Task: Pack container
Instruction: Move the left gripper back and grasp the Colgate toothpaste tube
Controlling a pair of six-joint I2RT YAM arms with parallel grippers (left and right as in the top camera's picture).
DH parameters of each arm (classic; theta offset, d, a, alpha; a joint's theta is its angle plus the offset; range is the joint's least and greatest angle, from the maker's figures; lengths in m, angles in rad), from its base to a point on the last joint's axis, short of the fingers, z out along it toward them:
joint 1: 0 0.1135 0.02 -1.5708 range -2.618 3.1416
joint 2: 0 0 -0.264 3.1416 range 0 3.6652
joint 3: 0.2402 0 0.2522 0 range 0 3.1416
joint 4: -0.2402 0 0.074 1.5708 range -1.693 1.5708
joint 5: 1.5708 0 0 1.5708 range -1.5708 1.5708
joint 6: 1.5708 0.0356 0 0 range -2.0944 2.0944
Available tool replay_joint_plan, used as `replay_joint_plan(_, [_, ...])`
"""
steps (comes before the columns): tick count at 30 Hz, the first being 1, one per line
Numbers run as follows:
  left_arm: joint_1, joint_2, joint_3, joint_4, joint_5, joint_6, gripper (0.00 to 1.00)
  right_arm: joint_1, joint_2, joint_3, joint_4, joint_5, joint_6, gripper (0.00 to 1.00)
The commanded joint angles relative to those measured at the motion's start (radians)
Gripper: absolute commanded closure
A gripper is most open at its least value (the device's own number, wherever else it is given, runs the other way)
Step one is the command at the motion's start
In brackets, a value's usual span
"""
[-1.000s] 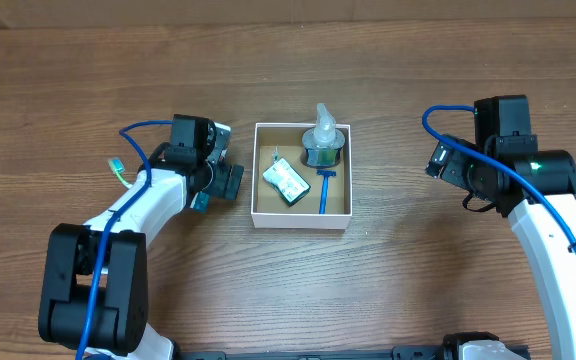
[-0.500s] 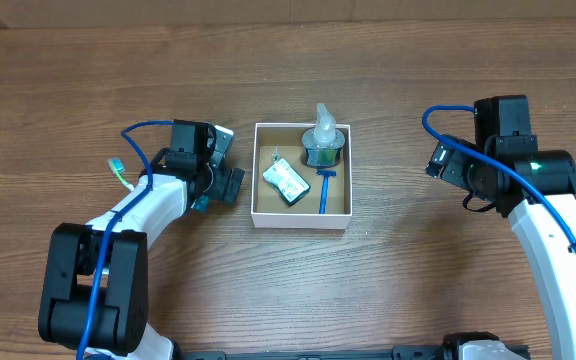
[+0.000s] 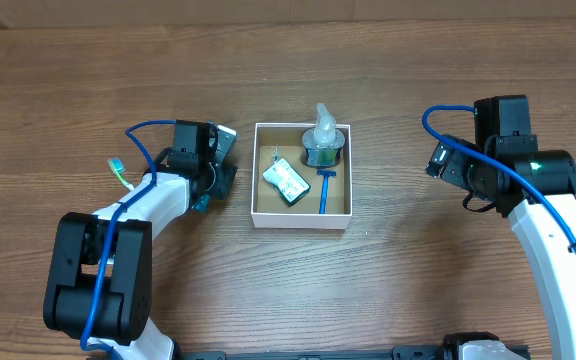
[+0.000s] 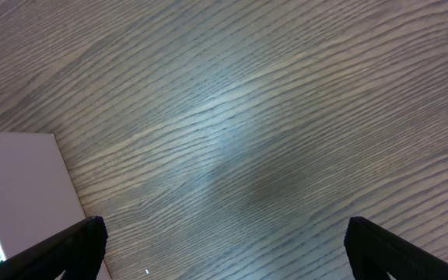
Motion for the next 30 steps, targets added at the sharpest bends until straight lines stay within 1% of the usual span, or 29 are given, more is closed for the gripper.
replay_joint_plan(1, [0.002, 0.002, -0.006, -0.022, -0.030, 0.012, 0.59, -0.002, -0.008, 0.024, 0.005, 0.007, 0.003, 0.00])
replay_joint_plan(2, [0.002, -0.011, -0.003, -0.030, -0.034, 0.009, 0.64, -0.002, -0.008, 0.024, 0.005, 0.007, 0.003, 0.00])
replay_joint_plan(3, [0.002, -0.022, -0.003, -0.034, -0.043, 0.003, 0.66, -0.002, -0.008, 0.024, 0.005, 0.007, 0.003, 0.00])
replay_joint_plan(8, [0.002, -0.097, -0.003, -0.064, -0.060, -0.010, 0.71, -0.002, -0.008, 0.024, 0.005, 0.007, 0.003, 0.00])
replay_joint_plan(10, [0.002, -0.123, -0.003, -0.075, -0.060, -0.010, 0.75, -0.002, -0.008, 0.024, 0.005, 0.007, 0.003, 0.00])
replay_joint_plan(11, [0.002, -0.134, -0.003, -0.079, -0.060, -0.010, 0.76, -0.002, -0.008, 0.024, 0.005, 0.007, 0.003, 0.00])
replay_joint_plan(12, [0.002, -0.143, -0.003, -0.083, -0.059, -0.010, 0.79, -0.002, -0.008, 0.024, 0.005, 0.007, 0.003, 0.00])
replay_joint_plan(13, [0.002, -0.150, -0.003, -0.087, -0.059, -0.010, 0.79, -0.002, -0.008, 0.024, 0.005, 0.007, 0.003, 0.00])
replay_joint_plan(14, [0.002, -0.154, -0.003, -0.093, -0.059, -0.010, 0.73, -0.002, -0.008, 0.024, 0.005, 0.007, 0.003, 0.00])
replay_joint_plan(15, [0.002, -0.154, -0.003, -0.098, -0.059, -0.010, 0.53, -0.002, -0.008, 0.024, 0.005, 0.007, 0.003, 0.00])
replay_joint_plan(16, [0.002, -0.154, -0.003, -0.110, -0.059, -0.019, 0.51, -0.002, -0.008, 0.024, 0.005, 0.007, 0.003, 0.00])
replay_joint_plan(18, [0.002, -0.148, -0.006, -0.127, -0.055, -0.025, 0.42, -0.002, -0.008, 0.024, 0.005, 0.007, 0.003, 0.00])
replay_joint_plan(19, [0.002, -0.141, -0.006, -0.129, -0.050, -0.025, 0.39, -0.002, -0.008, 0.024, 0.005, 0.007, 0.003, 0.00])
replay_joint_plan(22, [0.002, -0.096, -0.006, -0.123, -0.041, -0.024, 0.37, -0.002, -0.008, 0.024, 0.005, 0.007, 0.003, 0.00])
replay_joint_plan(25, [0.002, -0.009, -0.005, -0.105, -0.011, -0.024, 0.32, -0.002, -0.008, 0.024, 0.005, 0.007, 0.003, 0.00])
replay_joint_plan(26, [0.002, 0.017, -0.005, -0.092, -0.010, -0.024, 0.33, -0.002, -0.008, 0.024, 0.005, 0.007, 0.003, 0.00])
replay_joint_plan(27, [0.002, 0.035, -0.005, -0.082, -0.011, -0.024, 0.36, -0.002, -0.008, 0.024, 0.005, 0.007, 0.003, 0.00])
replay_joint_plan(29, [0.002, 0.045, -0.005, -0.068, -0.011, -0.024, 0.48, -0.002, -0.008, 0.024, 0.005, 0.007, 0.003, 0.00])
replay_joint_plan(30, [0.002, 0.042, -0.004, -0.058, -0.015, -0.024, 0.58, -0.002, -0.008, 0.024, 0.005, 0.007, 0.003, 0.00])
